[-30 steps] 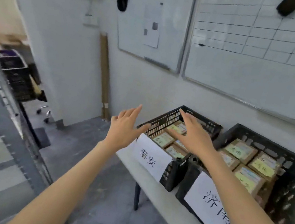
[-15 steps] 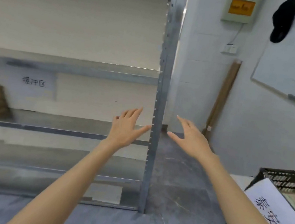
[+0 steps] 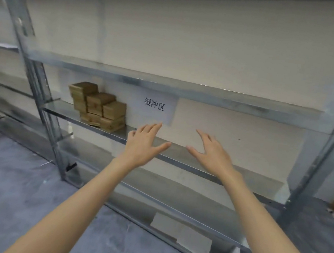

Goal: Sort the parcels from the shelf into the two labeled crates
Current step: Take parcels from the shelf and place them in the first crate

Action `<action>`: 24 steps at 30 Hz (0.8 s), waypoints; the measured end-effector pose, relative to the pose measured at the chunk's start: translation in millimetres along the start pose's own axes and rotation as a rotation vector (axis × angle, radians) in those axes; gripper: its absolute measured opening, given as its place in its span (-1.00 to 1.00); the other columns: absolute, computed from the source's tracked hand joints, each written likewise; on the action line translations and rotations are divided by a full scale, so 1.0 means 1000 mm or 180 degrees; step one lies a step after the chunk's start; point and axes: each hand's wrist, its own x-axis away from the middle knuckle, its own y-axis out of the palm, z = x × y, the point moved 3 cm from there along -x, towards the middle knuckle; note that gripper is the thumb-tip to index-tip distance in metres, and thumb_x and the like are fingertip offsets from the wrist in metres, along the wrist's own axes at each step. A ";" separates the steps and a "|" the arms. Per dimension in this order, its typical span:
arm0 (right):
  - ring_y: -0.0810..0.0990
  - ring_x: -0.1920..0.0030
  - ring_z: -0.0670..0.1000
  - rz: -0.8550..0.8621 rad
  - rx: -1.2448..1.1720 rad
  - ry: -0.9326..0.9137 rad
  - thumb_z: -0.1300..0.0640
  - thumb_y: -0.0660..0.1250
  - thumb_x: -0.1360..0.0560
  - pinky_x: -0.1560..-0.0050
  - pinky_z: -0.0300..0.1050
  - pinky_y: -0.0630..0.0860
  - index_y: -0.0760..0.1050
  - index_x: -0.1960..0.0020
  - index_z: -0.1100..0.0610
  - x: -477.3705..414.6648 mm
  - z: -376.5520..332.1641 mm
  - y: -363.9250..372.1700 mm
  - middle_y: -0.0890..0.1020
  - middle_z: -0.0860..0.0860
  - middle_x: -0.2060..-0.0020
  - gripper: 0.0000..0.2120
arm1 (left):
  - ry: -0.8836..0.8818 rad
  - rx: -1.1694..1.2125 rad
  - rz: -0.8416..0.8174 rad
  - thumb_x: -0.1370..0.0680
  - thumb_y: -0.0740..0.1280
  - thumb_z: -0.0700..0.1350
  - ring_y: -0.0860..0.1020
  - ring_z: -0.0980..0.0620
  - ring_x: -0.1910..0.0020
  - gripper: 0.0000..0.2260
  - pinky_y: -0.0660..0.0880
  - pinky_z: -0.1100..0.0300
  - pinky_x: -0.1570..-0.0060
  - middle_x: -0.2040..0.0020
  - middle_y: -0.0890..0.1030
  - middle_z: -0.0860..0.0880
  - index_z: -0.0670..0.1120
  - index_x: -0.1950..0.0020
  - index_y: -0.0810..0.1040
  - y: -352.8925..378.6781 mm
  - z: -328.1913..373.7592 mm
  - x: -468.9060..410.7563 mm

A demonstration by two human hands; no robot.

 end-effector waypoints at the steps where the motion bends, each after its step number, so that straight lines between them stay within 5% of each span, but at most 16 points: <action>1: 0.31 -0.45 0.08 0.0003 -0.0038 -0.0066 -0.28 0.17 -0.57 -0.29 0.07 0.39 0.12 -0.57 -0.05 -0.012 -0.018 0.011 0.28 0.00 -0.49 -0.34 | -0.0066 -0.0039 0.0006 -0.55 0.16 0.31 0.17 0.02 -0.50 -0.34 0.15 -0.04 -0.36 -0.53 0.25 0.06 0.05 -0.57 0.15 -0.006 -0.021 0.000; 14: 0.30 -0.46 0.08 -0.0325 -0.0405 -0.0758 -0.20 0.20 -0.59 -0.36 0.09 0.36 0.14 -0.56 -0.04 -0.144 -0.176 0.128 0.32 0.02 -0.47 -0.38 | -0.0860 -0.0242 0.0209 -0.53 0.14 0.35 0.17 0.00 -0.51 -0.31 0.15 -0.12 -0.40 -0.54 0.24 0.05 0.08 -0.58 0.10 -0.043 -0.220 -0.012; 24: 0.30 -0.47 0.10 -0.0480 -0.0777 -0.1035 -0.15 0.26 -0.59 -0.41 0.06 0.31 0.16 -0.57 0.01 -0.295 -0.235 0.211 0.28 0.05 -0.49 -0.37 | -0.1077 -0.0330 0.0155 -0.53 0.14 0.36 0.19 -0.02 -0.49 -0.31 0.16 -0.12 -0.40 -0.53 0.25 0.06 0.09 -0.58 0.10 -0.017 -0.339 -0.111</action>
